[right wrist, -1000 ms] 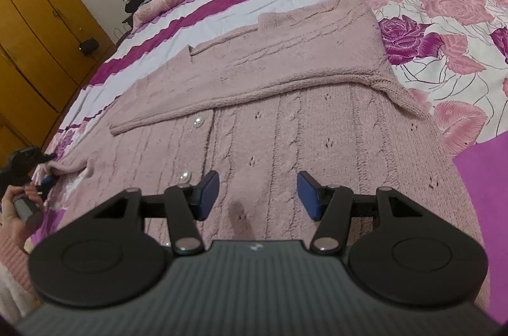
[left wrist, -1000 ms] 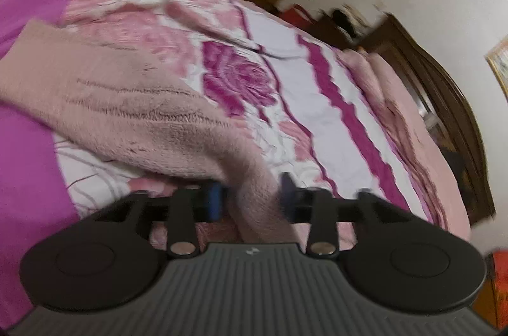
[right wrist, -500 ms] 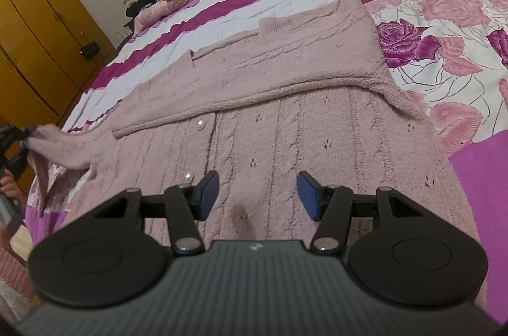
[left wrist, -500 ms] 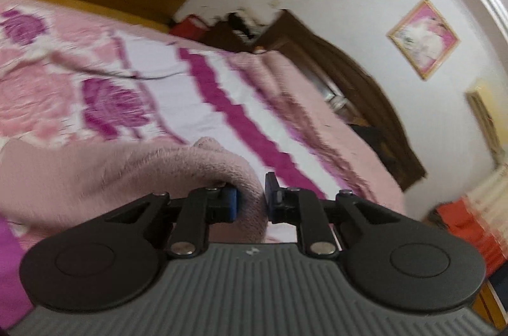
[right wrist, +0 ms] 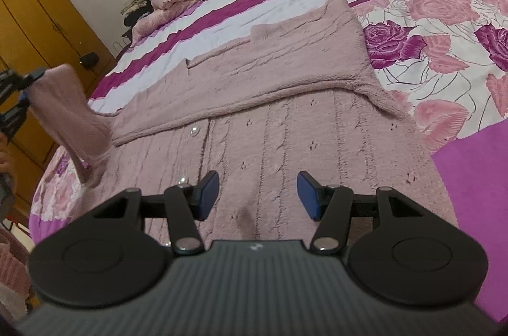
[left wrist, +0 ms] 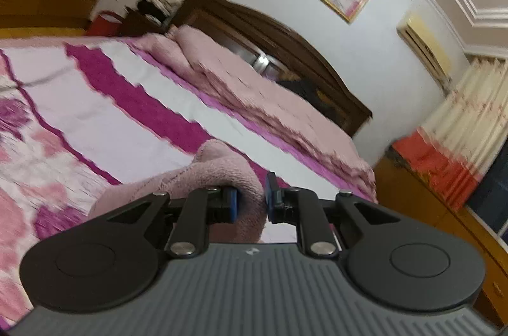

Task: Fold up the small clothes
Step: 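Lift and fold the held side edge with the left gripper across the body, then open the left gripper to release the folded side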

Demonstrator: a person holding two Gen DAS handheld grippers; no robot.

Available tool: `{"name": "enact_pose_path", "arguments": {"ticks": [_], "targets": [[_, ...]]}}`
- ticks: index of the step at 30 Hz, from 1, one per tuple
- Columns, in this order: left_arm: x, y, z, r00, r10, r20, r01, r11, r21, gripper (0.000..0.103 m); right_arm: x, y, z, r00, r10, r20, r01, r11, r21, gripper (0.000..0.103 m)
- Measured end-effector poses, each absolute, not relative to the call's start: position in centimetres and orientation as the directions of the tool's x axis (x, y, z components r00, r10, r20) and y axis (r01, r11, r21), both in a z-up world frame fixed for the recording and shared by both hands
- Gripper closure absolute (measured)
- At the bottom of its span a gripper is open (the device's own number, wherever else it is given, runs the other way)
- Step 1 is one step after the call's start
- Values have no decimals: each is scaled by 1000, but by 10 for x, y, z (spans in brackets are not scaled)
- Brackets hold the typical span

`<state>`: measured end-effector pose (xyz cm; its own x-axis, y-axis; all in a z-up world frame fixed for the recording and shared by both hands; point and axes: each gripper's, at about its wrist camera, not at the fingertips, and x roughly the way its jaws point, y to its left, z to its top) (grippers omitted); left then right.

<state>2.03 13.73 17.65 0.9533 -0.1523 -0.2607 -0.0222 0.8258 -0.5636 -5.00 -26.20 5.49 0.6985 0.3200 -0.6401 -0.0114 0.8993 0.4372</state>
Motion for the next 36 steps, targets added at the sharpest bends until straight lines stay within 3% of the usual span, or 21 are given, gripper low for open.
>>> {"name": "enact_pose_path", "arguments": {"ticks": [5, 10, 16, 22, 27, 29, 31, 36], "targets": [[43, 81, 161, 930, -207, -305, 29, 866, -499, 85, -52, -270, 54, 707, 320, -631, 2, 891, 454, 46], [67, 38, 119, 864, -265, -428, 32, 877, -479, 85, -54, -280, 51, 712, 325, -622, 15, 879, 477, 46], [88, 9, 62, 778, -299, -553, 26, 894, -447, 85, -56, -288, 47, 715, 337, -612, 19, 867, 498, 47], [99, -2, 28, 729, -295, -618, 12, 908, -419, 83, -55, -290, 44, 715, 351, -605, 13, 858, 513, 47], [101, -6, 31, 718, -284, -635, 20, 921, -390, 78, -54, -291, 42, 713, 355, -604, 10, 857, 516, 47], [98, -4, 35, 713, -284, -641, 20, 922, -387, 72, -53, -291, 42, 714, 354, -604, 9, 858, 514, 47], [95, -4, 41, 711, -281, -645, 24, 926, -377, 57, -53, -291, 41, 714, 353, -604, 8, 859, 512, 47], [82, -6, 60, 695, -232, -681, 23, 953, -301, 50, -53, -290, 41, 716, 350, -604, 10, 860, 510, 47]]}}
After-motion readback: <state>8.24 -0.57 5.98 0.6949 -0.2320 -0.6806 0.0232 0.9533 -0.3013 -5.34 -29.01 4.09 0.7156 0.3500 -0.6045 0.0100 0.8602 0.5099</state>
